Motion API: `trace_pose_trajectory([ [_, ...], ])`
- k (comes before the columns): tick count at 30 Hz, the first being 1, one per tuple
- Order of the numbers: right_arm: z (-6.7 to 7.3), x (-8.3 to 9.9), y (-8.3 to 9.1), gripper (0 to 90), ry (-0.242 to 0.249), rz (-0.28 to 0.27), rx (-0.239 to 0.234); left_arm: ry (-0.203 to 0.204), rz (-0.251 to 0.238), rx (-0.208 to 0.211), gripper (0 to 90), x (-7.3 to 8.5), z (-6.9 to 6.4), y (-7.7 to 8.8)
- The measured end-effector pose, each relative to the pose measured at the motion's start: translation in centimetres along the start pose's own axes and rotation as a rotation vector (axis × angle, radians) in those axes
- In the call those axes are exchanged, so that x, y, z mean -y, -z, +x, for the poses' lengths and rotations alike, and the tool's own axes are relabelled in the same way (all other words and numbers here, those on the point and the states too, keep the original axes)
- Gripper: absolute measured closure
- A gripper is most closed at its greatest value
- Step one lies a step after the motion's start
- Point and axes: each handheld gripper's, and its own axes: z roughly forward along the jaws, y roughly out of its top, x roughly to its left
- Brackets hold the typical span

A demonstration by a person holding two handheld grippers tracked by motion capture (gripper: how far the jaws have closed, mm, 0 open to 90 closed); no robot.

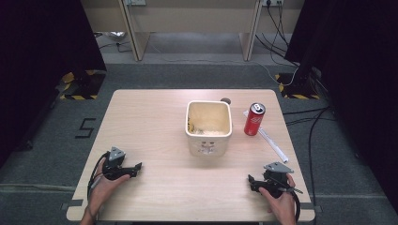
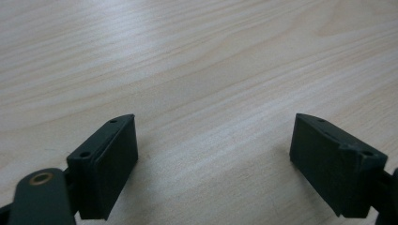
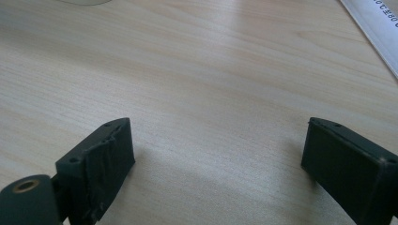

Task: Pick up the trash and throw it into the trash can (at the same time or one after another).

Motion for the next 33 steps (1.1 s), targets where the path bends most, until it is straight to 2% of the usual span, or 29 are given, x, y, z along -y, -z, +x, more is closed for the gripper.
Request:
trace_pose_trajectory([
  [6, 0.0, 0.0, 0.0, 9.7, 0.000, -0.001, 0.000, 0.000, 0.000, 0.000, 14.9, 0.0, 0.0, 0.0],
  [9, 0.0, 0.0, 0.1, 15.1, -0.011, -0.006, 0.005, 0.000, 0.001, 0.000, 14.9, 0.0, 0.0, 0.0],
  [11, -0.1, -0.1, 0.2, 15.4, -0.022, -0.006, 0.005, 0.000, 0.001, 0.000, 14.9, 0.0, 0.0, 0.0],
  [15, -0.3, -0.4, 0.8, 15.4, -0.024, -0.049, 0.013, 0.000, 0.000, 0.000, 14.9, 0.0, 0.0, 0.0],
  [29, -0.9, -2.2, 1.9, 15.4, -0.007, -0.089, 0.021, 0.000, 0.000, -0.001, 14.9, 0.0, 0.0, 0.0],
  [33, -1.1, -3.3, 2.6, 15.3, -0.002, -0.112, 0.031, 0.000, 0.000, -0.001, 14.8, 0.0, 0.0, 0.0],
])
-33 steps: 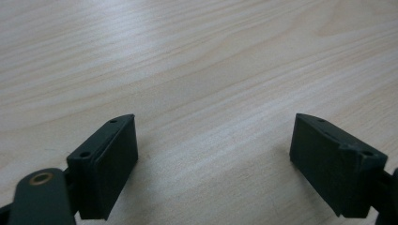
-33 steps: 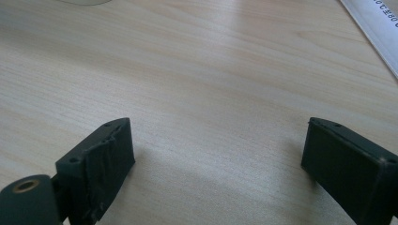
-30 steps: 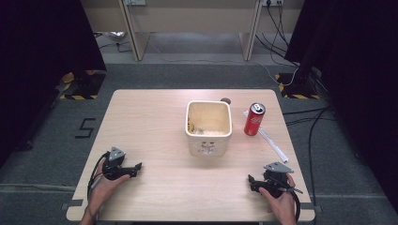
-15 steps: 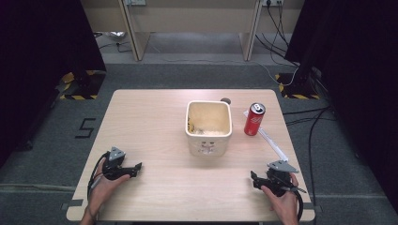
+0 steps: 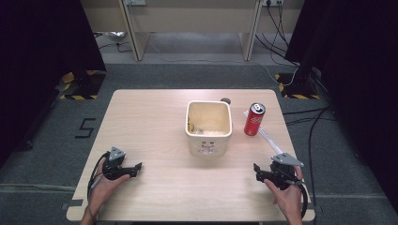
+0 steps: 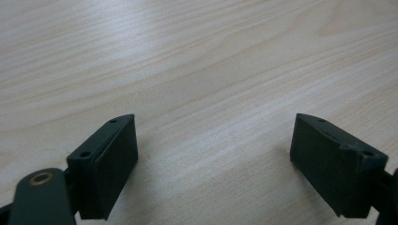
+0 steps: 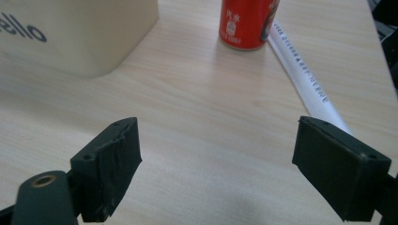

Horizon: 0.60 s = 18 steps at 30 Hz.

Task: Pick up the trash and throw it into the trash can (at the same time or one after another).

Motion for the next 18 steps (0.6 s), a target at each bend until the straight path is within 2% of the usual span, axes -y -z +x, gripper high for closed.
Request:
trace_pose_trajectory([
  [9, -0.6, -2.3, 0.7, 15.3, 0.013, -0.033, 0.012, 0.000, 0.000, 0.000, 14.8, 0.0, 0.0, 0.0],
  [18, -1.3, -4.6, 0.5, 15.4, 0.017, -0.045, 0.018, 0.000, 0.000, 0.000, 14.9, 0.0, 0.0, 0.0],
])
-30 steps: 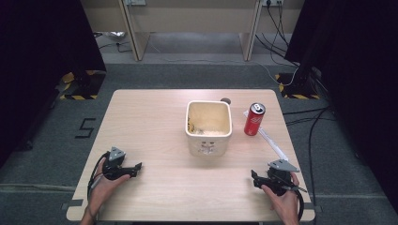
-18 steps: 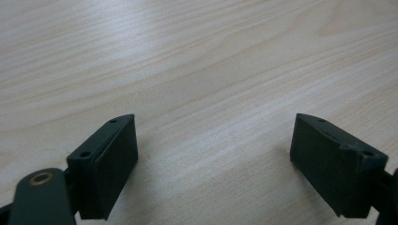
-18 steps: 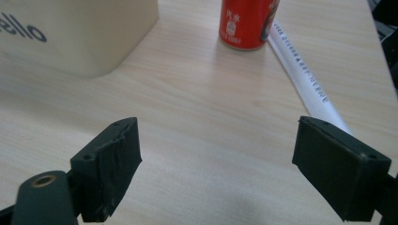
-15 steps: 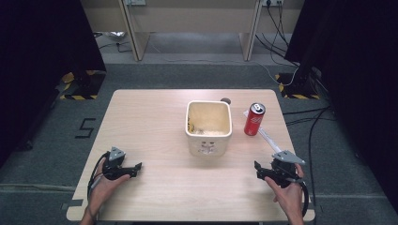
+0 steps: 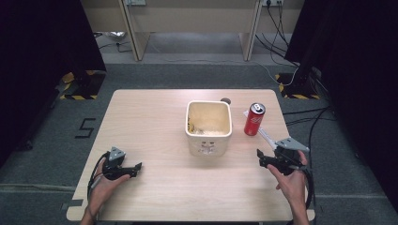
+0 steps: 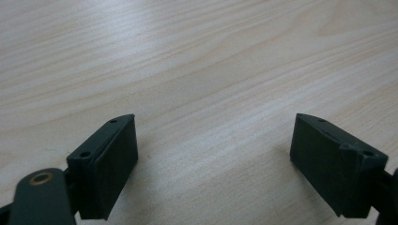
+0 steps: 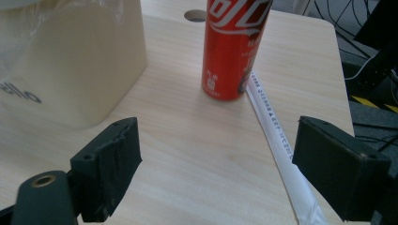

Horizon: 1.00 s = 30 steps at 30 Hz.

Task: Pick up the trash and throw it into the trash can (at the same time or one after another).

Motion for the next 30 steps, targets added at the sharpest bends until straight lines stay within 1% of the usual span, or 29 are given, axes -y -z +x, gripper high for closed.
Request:
trace_pose_trajectory([
  [1, -0.1, -0.3, -0.1, 15.3, -0.006, -0.005, -0.004, 0.000, 0.000, 0.000, 14.8, 0.0, 0.0, 0.0],
  [4, -0.1, -1.0, -0.6, 15.4, 0.001, -0.008, -0.006, 0.000, 0.000, 0.000, 14.8, 0.0, 0.0, 0.0],
  [7, -0.2, -1.6, -1.0, 15.4, -0.002, -0.012, -0.008, -0.001, 0.002, 0.001, 14.8, 0.0, 0.0, 0.0],
  [9, -0.2, -2.1, -1.5, 15.5, 0.007, -0.015, -0.002, 0.000, 0.000, 0.000, 14.8, 0.0, 0.0, 0.0],
  [11, -0.3, -2.5, -1.8, 15.6, 0.006, -0.019, 0.007, 0.000, 0.000, 0.000, 14.8, 0.0, 0.0, 0.0],
  [13, -0.4, -3.0, -2.1, 15.6, 0.007, -0.025, 0.004, 0.000, 0.000, 0.000, 14.8, 0.0, 0.0, 0.0],
  [20, -0.4, -4.2, -3.3, 15.7, 0.026, -0.012, 0.010, 0.000, 0.000, 0.000, 14.8, 0.0, 0.0, 0.0],
  [22, -0.4, -4.4, -3.5, 15.7, 0.023, -0.014, 0.012, 0.000, 0.000, 0.000, 14.8, 0.0, 0.0, 0.0],
  [23, -0.5, -4.8, -4.0, 15.7, 0.004, -0.013, 0.006, 0.000, 0.000, 0.000, 14.8, 0.0, 0.0, 0.0],
  [24, -0.6, -4.9, -4.2, 15.7, 0.006, -0.008, 0.007, 0.000, 0.000, 0.001, 14.8, 0.0, 0.0, 0.0],
  [26, -0.7, -5.2, -4.5, 15.7, 0.009, -0.014, 0.016, 0.000, 0.000, 0.001, 14.8, 0.0, 0.0, 0.0],
  [30, -0.8, -5.9, -5.2, 15.8, 0.000, -0.023, 0.015, 0.000, 0.000, 0.001, 14.8, 0.0, 0.0, 0.0],
])
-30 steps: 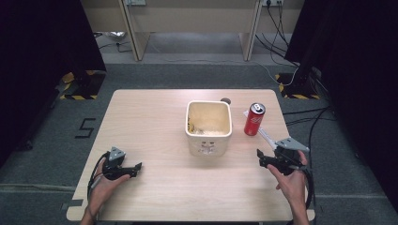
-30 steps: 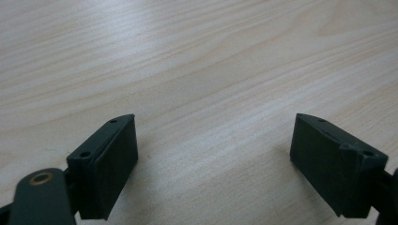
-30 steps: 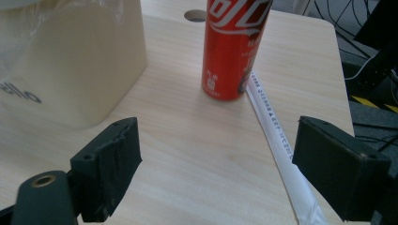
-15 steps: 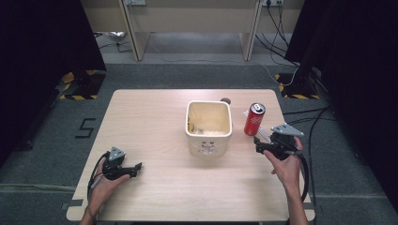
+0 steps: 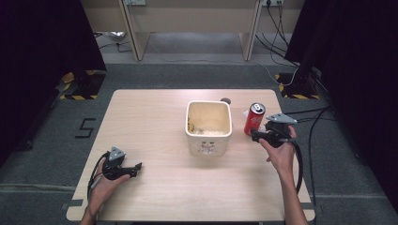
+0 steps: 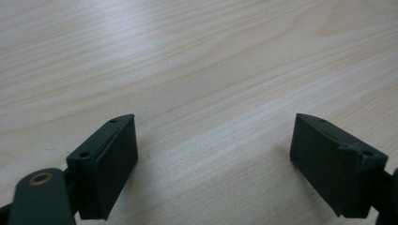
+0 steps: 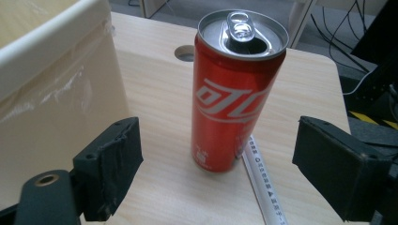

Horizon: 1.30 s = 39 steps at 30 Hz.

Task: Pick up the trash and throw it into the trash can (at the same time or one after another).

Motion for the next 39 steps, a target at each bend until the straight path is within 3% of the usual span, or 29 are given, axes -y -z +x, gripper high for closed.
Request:
trace_pose_trajectory([
  [8, -0.3, -0.8, -1.5, 15.9, 0.010, 0.012, 0.013, 0.000, 0.000, 0.000, 14.9, 0.0, 0.0, 0.0],
  [12, -0.6, -0.8, -2.3, 16.1, -0.008, 0.017, 0.003, 0.000, 0.000, 0.000, 14.8, 0.0, 0.0, 0.0],
  [16, -0.8, -0.7, -3.3, 16.3, -0.008, 0.025, 0.016, 0.000, 0.000, 0.001, 14.8, 0.0, 0.0, 0.0],
  [19, -0.9, -1.1, -3.9, 16.3, 0.021, 0.029, 0.047, 0.000, 0.000, 0.001, 14.8, 0.0, 0.0, 0.0],
  [22, -1.1, -1.7, -4.2, 16.7, -0.003, 0.016, 0.029, 0.000, 0.000, 0.001, 14.8, 0.0, 0.0, 0.0],
  [29, -1.1, -2.4, -5.4, 18.7, 0.012, 0.022, 0.025, 0.000, 0.000, 0.001, 14.8, 0.0, 0.0, 0.0],
  [31, -1.2, -2.4, -5.8, 21.2, -0.015, 0.018, 0.008, 0.000, 0.000, 0.001, 14.8, 0.0, 0.0, 0.0],
  [37, -1.7, -2.0, -6.7, 25.5, -0.030, 0.017, 0.006, 0.000, 0.000, 0.001, 14.8, 0.0, 0.0, 0.0],
  [39, -1.9, -1.8, -7.1, 27.0, -0.046, 0.015, -0.032, 0.000, 0.000, 0.001, 14.8, 0.0, 0.0, 0.0],
])
